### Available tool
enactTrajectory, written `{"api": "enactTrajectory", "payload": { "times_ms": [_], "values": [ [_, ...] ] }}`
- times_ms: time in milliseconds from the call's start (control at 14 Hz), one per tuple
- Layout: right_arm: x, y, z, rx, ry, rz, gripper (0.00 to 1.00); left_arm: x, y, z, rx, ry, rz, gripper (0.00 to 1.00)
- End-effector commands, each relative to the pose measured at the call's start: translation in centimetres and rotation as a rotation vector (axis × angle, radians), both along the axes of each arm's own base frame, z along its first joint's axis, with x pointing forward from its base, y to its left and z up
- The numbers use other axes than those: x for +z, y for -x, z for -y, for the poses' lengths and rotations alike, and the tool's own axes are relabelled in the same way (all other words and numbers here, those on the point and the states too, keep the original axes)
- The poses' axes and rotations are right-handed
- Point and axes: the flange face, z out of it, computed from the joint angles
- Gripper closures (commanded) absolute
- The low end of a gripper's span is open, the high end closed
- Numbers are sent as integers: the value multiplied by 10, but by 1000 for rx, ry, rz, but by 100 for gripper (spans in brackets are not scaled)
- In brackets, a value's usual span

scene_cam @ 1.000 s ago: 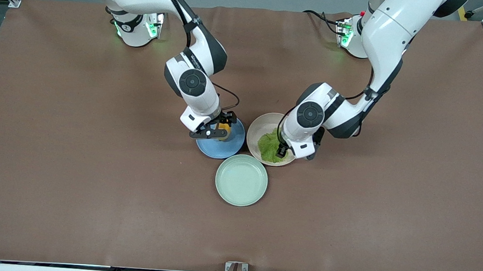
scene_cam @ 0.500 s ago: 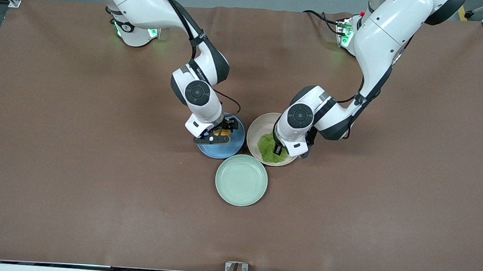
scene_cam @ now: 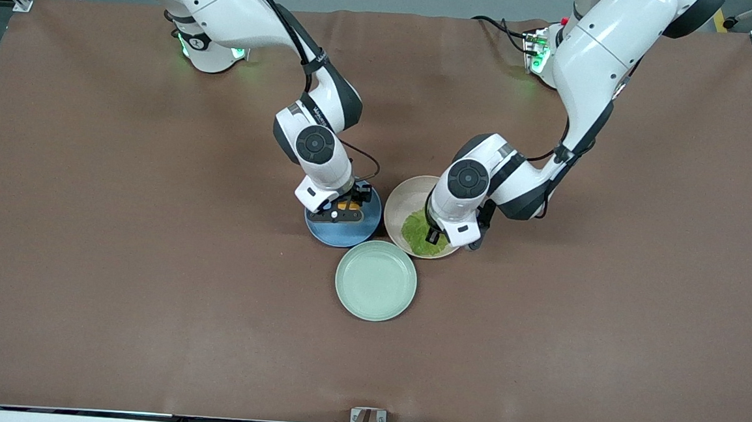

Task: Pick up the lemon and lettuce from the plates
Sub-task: 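Lift the lemon away with the right gripper while the left gripper carries the lettuce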

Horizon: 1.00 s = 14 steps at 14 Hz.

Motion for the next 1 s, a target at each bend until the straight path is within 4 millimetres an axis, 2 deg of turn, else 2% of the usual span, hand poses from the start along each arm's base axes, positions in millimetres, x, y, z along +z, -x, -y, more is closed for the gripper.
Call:
{"api": "enactTrajectory", "payload": {
  "times_ms": [0,71,286,357,500,571,643,786,857,929],
  "values": [
    [21,-4,8,-23,12,-24,78,50,-7,-11,-35,-49,65,100],
    [47,-11,18,-25,17,-27,78,66,-11,-20,-62,-69,80,100],
    [121,-46,96,-31,42,-66,78,105,-35,-68,-119,-97,110,100],
    [141,-60,134,-11,40,-79,78,116,-43,-85,-137,-100,122,100],
    [167,-84,217,22,27,-102,78,129,-58,-122,-164,-108,137,100],
    [173,-92,255,33,24,-112,78,131,-63,-139,-179,-111,134,100],
    [172,-101,304,44,29,-116,78,128,-68,-156,-193,-115,126,100],
    [165,-114,388,96,62,-104,78,122,-74,-185,-214,-122,109,100],
    [163,-118,420,103,58,-93,78,116,-77,-203,-220,-125,93,100],
    [151,-117,442,97,53,-101,78,110,-79,-224,-235,-128,76,100]
  ]
}}
